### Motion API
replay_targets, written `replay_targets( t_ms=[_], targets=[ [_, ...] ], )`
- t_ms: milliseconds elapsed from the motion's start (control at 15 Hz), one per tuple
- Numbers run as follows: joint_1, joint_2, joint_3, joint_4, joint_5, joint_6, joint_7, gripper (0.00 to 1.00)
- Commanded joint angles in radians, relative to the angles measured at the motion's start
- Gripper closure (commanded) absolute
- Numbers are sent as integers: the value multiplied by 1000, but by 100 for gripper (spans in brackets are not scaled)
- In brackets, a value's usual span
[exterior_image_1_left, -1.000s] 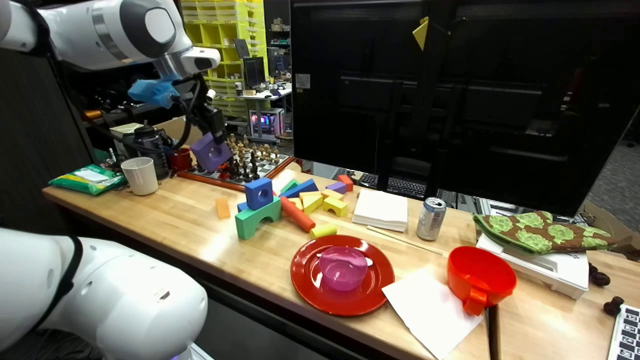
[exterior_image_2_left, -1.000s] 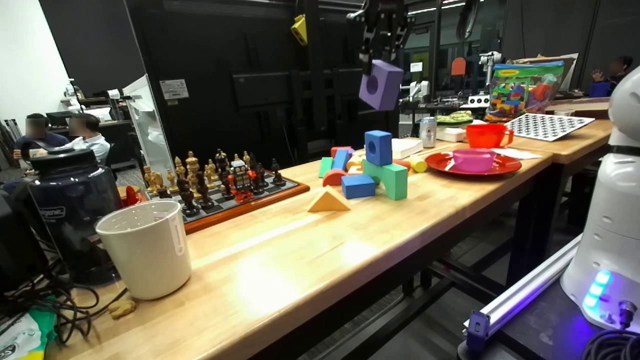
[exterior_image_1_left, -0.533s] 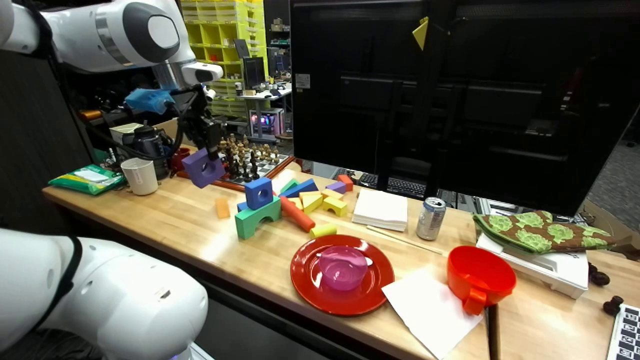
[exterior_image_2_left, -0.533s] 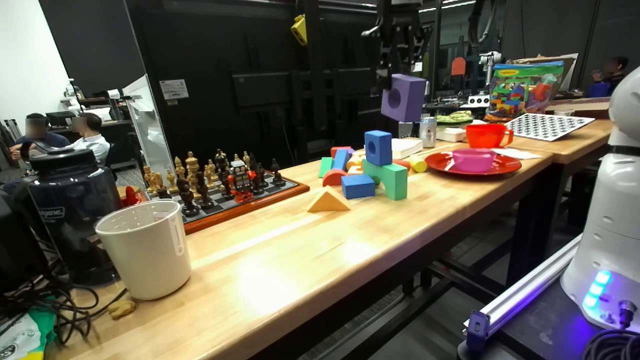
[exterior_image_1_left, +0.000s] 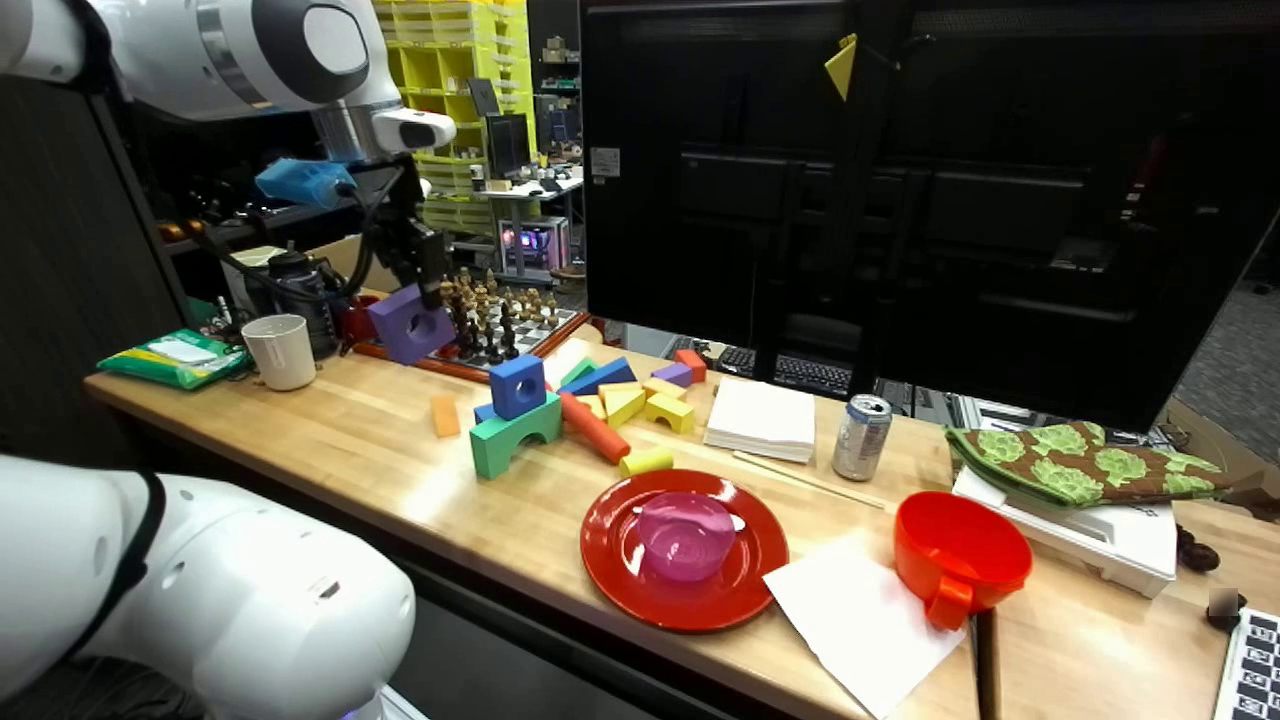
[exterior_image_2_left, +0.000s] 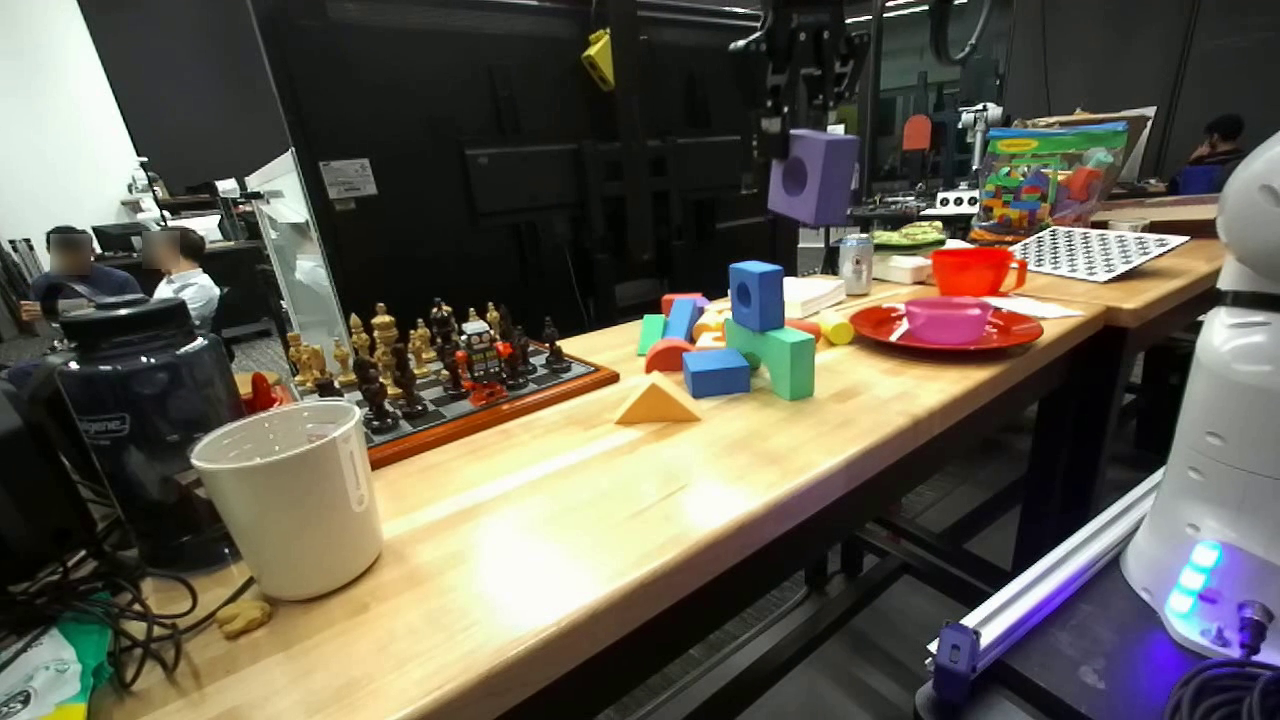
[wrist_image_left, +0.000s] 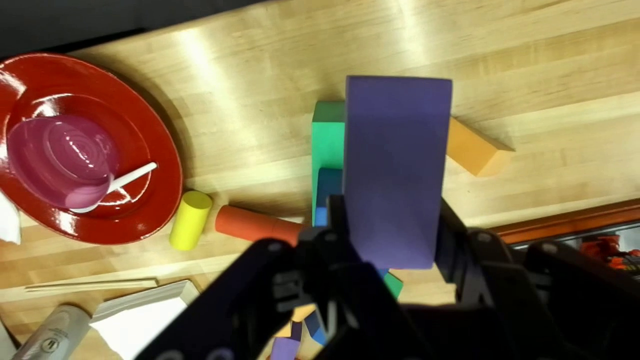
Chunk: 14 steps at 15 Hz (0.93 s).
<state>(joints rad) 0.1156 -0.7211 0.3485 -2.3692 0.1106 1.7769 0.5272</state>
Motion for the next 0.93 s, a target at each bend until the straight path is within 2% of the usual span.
replay_targets(
  t_ms=[0, 867],
  targets=[
    [-12, 28, -14, 51, -14, -38, -29, 84],
    [-21, 105, -46, 120, -40, -59, -72, 84]
  ],
)
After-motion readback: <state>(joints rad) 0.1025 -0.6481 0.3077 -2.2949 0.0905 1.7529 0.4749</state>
